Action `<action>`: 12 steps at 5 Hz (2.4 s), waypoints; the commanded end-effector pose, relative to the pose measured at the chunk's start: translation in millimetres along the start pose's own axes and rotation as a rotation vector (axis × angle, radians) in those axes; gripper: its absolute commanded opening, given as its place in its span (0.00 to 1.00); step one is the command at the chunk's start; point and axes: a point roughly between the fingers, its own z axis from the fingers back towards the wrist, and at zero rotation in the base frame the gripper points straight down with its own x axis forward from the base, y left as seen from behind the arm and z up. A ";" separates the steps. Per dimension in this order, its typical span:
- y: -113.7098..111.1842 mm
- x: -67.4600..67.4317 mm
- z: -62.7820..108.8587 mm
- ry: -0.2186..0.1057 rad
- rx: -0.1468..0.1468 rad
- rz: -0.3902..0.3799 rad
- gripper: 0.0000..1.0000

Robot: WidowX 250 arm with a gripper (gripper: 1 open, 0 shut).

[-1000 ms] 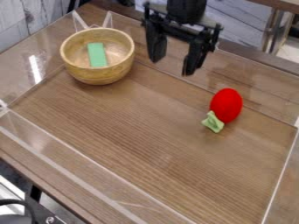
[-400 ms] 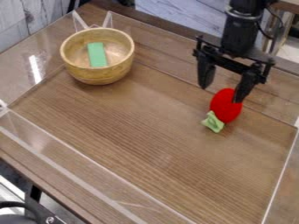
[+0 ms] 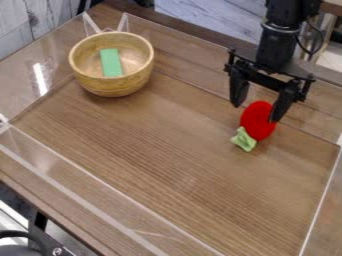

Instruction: Move the red fruit to the left

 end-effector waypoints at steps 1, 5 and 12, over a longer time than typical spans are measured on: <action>-5.1 4.3 12.1 -0.046 0.009 -0.077 1.00; -17.1 13.5 -18.1 -0.062 0.019 -0.085 1.00; -8.7 36.7 2.5 -0.132 0.093 -0.141 0.00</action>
